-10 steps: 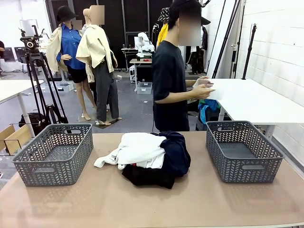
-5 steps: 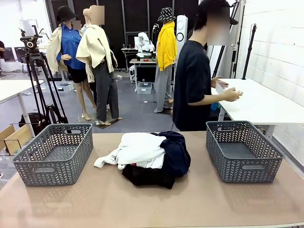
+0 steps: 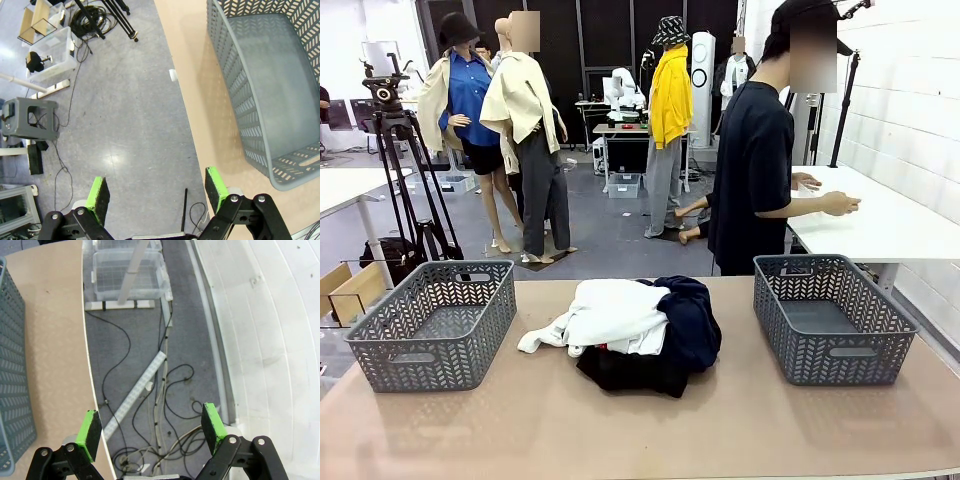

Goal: Sort the tops and bottoms.
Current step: Lift clothes from the center of the table with your left hand.

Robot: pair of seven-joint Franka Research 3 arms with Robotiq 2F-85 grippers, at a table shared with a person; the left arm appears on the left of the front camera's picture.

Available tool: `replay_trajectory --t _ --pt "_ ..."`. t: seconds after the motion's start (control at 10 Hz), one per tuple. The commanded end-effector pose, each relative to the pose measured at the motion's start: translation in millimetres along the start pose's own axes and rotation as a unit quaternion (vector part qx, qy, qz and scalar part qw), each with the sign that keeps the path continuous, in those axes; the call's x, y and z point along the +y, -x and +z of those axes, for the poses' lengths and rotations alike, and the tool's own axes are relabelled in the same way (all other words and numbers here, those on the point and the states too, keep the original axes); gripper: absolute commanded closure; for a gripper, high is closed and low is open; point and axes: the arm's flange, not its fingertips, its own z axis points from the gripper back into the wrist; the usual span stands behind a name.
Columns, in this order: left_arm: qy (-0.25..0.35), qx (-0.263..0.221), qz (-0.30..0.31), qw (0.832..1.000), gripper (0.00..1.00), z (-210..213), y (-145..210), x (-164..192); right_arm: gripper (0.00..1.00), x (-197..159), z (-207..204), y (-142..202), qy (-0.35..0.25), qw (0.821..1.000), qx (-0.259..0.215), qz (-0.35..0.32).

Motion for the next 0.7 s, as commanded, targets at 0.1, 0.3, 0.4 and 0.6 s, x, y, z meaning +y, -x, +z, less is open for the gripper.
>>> replay_trajectory --t 0.1,0.3,0.4,0.6 --pt "-0.009 0.003 0.004 1.0 0.0 0.4 0.3 0.7 0.0 0.1 -0.7 -1.0 0.0 1.0 0.001 0.002" --pt "-0.009 0.003 0.004 1.0 0.0 0.4 0.3 0.7 0.0 0.1 -0.7 -1.0 0.0 1.0 0.001 0.002" --pt "-0.009 0.003 0.004 1.0 0.0 0.4 0.3 0.7 0.0 0.1 -0.7 -1.0 0.0 1.0 0.001 0.002" --pt "-0.009 0.003 0.004 1.0 0.0 0.4 0.3 0.7 0.0 0.1 -0.7 -1.0 0.0 1.0 0.001 0.002"
